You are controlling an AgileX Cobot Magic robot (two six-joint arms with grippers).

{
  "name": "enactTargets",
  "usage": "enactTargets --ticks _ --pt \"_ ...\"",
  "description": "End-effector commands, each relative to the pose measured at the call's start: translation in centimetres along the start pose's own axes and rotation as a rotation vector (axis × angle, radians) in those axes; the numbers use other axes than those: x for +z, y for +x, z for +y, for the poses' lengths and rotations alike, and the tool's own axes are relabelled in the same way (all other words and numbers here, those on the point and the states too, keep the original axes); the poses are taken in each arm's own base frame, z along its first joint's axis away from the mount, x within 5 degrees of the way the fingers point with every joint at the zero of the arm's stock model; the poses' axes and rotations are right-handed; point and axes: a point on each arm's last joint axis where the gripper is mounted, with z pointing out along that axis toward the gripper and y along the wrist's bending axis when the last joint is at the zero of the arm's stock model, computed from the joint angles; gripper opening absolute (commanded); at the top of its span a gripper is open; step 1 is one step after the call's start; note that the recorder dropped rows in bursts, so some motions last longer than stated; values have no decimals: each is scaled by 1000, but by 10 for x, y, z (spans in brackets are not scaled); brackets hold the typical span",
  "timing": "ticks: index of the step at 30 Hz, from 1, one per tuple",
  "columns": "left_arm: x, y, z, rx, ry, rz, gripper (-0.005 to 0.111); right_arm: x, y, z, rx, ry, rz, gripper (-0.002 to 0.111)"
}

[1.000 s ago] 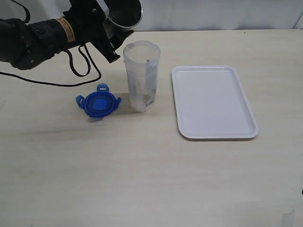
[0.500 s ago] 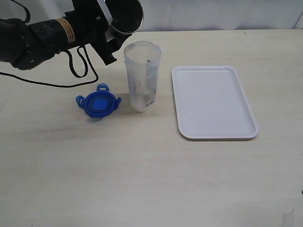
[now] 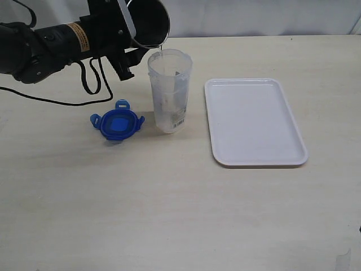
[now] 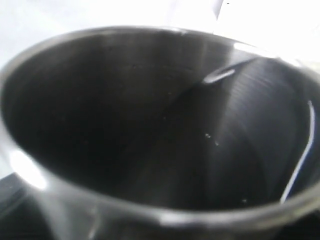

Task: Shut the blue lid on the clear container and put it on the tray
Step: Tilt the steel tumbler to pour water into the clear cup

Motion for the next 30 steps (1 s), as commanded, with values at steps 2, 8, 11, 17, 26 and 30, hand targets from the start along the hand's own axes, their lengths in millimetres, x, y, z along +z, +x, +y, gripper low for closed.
enactTargets --ticks 2,8,11,17,26,30 --pt "-3 -13 14 29 -67 -69 0 0 0 0 -3 -3 -5 4" --pt "-3 -13 14 79 -69 -68 0 0 0 0 -3 -3 -5 4" --pt "-3 -13 14 96 -69 -67 0 0 0 0 -3 -3 -5 4" --pt "-3 -13 14 148 -71 -65 0 0 0 0 -3 -3 -5 4" --pt "-3 -13 14 196 -73 -64 0 0 0 0 -3 -3 -5 4" --pt "-3 -13 14 196 -73 -64 0 0 0 0 -3 -3 -5 4"
